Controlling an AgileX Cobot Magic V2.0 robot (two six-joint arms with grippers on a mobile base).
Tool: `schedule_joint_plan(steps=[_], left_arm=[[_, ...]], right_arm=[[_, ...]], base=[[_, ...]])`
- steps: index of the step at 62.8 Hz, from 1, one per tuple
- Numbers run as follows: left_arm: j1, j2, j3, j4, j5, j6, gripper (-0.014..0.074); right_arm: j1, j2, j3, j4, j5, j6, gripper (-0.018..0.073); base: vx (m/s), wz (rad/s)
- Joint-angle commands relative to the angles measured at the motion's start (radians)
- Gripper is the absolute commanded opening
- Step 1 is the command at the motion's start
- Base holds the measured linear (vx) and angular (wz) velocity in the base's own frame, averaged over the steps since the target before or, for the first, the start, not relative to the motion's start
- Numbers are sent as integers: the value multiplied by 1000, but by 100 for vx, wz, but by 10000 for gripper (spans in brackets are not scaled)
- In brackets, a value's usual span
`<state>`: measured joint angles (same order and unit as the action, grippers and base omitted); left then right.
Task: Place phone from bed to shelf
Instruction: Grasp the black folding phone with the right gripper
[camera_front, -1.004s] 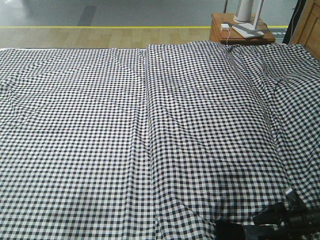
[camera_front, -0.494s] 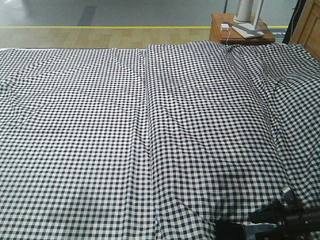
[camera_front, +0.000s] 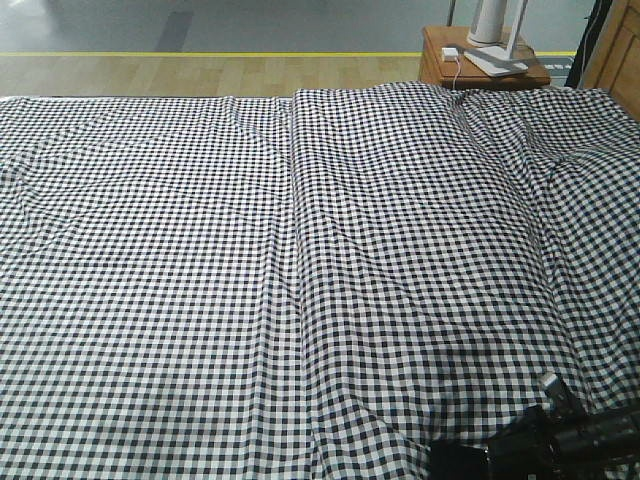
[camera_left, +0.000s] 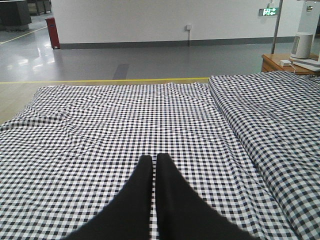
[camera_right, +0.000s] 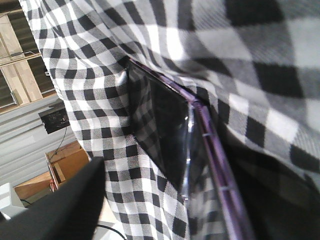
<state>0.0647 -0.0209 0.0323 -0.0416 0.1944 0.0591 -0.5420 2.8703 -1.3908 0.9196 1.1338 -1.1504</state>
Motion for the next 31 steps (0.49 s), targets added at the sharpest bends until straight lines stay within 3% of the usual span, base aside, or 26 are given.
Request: schedule_joint_plan(steps=[1,18,31], left_arm=[[-3,-7,7,-9,-72,0,1],[-3,-7,7,-9,-72,0,1],[-3,-7,7,-9,-72,0,1]], right_arm=[[-6,-50,-6,-10,155,-13,312],[-6,-52,-6,-71,155,-13,-17],[-6,-87,-6,-70,156,-12,-9]], base=[[0,0],[0,0],[0,0]])
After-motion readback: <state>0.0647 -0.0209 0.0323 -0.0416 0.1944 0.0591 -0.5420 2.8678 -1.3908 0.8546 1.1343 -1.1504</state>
